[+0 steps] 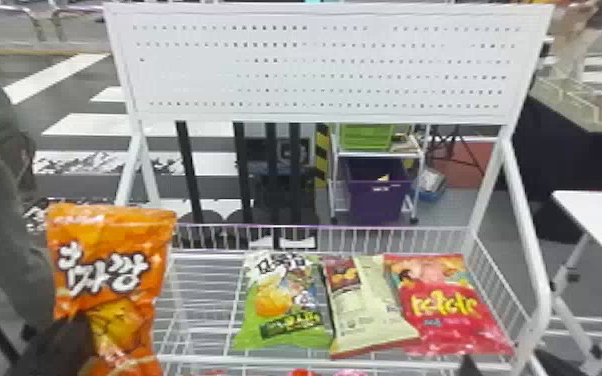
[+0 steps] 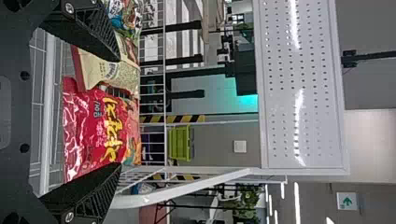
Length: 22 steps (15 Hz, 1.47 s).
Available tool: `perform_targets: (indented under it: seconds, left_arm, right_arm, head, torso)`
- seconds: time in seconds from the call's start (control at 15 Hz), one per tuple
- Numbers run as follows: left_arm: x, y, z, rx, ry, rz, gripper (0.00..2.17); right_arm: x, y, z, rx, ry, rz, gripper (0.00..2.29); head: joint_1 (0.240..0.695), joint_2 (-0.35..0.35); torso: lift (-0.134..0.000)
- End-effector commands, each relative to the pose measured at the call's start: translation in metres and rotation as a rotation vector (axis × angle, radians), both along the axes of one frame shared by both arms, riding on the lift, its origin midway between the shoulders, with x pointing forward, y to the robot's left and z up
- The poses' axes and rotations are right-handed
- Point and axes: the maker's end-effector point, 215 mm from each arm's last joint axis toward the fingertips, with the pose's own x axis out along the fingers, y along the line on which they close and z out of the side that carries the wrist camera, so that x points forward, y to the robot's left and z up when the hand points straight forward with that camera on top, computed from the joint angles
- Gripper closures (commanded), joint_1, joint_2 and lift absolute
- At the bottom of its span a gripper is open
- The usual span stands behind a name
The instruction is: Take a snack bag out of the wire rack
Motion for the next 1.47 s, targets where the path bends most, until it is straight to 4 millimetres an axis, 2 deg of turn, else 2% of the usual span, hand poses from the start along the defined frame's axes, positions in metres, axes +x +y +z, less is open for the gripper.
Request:
perform_targets:
  seconds: [0.0, 0.4, 0.47, 0.73, 0.8, 0.87, 1.0, 1.07, 1.2, 1.4]
  left_arm:
    - [0.001, -0.005, -0.001, -0.006, 0.0, -0.008, 1.96]
    - [0.002, -0.007, -0.006, -0.005, 0.006, -0.011, 1.96]
    - [0.003, -0.007, -0.008, -0.006, 0.008, -0.011, 1.96]
    - [0.004, -0.008, -0.009, -0.006, 0.009, -0.014, 1.96]
    - [0.004, -0.008, -0.01, -0.004, 0.01, -0.014, 1.96]
    - [0.004, -0.007, -0.01, -0.002, 0.01, -0.012, 1.96]
    - [0.004, -0.007, -0.01, -0.002, 0.01, -0.013, 1.96]
    - [0.004, -0.007, -0.011, 0.0, 0.013, -0.012, 1.96]
    - [0.004, -0.007, -0.011, 0.001, 0.014, -0.012, 1.96]
    - [0.004, -0.007, -0.011, 0.003, 0.014, -0.013, 1.96]
  right_arm:
    - [0.05, 0.034, -0.02, 0.013, 0.032, 0.074, 0.1]
    - [0.153, 0.096, -0.08, -0.069, 0.222, 0.159, 0.1]
    - [0.168, 0.109, -0.084, -0.072, 0.24, 0.173, 0.1]
    - [0.2, 0.134, -0.104, -0.096, 0.298, 0.206, 0.16]
    - [0.204, 0.136, -0.11, -0.106, 0.314, 0.21, 0.27]
    - [0.204, 0.141, -0.116, -0.114, 0.334, 0.22, 0.53]
    - [0.204, 0.15, -0.115, -0.117, 0.341, 0.232, 1.8]
    - [0.202, 0.152, -0.115, -0.121, 0.351, 0.236, 2.18]
    - [0.198, 0.15, -0.118, -0.129, 0.371, 0.238, 2.25]
    - [0.194, 0.148, -0.12, -0.138, 0.381, 0.231, 2.25]
  head:
    - [0.499, 0.0]
    - [0.499, 0.0]
    - [0.499, 0.0]
    - [0.499, 0.0]
    - [0.499, 0.0]
    - [0.499, 0.0]
    - [0.499, 0.0]
    - [0.499, 0.0]
    - [0.499, 0.0]
    - [0.499, 0.0]
  torso:
    - [0.0]
    - [0.0]
    - [0.0]
    - [0.0]
    - [0.0]
    - [0.0]
    - [0.0]
    - [0.0]
    - [0.0]
    - [0.0]
